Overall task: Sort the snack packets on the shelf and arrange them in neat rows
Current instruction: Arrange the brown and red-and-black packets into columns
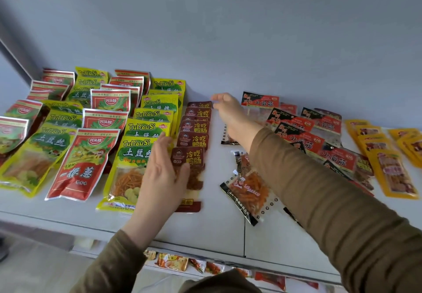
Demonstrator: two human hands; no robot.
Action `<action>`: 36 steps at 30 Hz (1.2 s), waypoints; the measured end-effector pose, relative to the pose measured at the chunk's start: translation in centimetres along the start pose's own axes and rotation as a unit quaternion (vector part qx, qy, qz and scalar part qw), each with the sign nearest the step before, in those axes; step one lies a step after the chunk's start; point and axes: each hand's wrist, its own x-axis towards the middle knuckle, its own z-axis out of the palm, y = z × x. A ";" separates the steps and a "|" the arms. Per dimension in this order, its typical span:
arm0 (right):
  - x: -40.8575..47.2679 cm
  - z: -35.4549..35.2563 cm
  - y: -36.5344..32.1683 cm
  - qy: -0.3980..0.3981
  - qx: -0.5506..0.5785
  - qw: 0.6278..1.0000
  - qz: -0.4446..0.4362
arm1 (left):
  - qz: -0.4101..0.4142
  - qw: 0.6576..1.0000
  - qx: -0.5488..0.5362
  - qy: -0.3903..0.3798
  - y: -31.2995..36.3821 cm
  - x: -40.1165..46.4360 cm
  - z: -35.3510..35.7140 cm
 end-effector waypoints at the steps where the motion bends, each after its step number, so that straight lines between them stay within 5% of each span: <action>1: -0.2 -0.7 -0.3 0.008 0.004 1.000 -0.009 | 0.001 1.000 0.008 0.011 -0.1 0.0 -0.2; 5: -1.5 -2.8 -0.7 0.010 0.005 0.999 -0.047 | 0.048 0.987 0.134 -0.079 0.3 -0.1 0.4; 8: -3.1 -4.3 -0.7 -0.023 -0.024 0.997 -0.075 | 0.085 0.945 0.257 -0.184 0.1 -0.8 1.7; 11: -4.3 -7.7 -0.9 -0.021 -0.072 0.991 -0.114 | 0.096 0.929 0.292 -0.207 0.0 -0.9 1.5; 18: -7.1 -18.2 0.6 0.086 -0.303 0.940 -0.128 | 0.156 0.948 0.180 -0.210 4.9 0.5 3.3; 23: -7.8 -19.7 3.0 0.032 -0.417 0.907 -0.053 | 0.240 0.908 0.175 -0.297 8.2 0.9 7.9; 31: -7.4 -19.1 4.5 0.058 -0.459 0.886 -0.032 | 0.176 0.921 0.199 -0.284 8.0 -0.2 9.6; 36: -7.1 -18.9 4.4 0.071 -0.351 0.929 -0.091 | 0.099 0.954 0.114 -0.259 8.2 0.2 9.8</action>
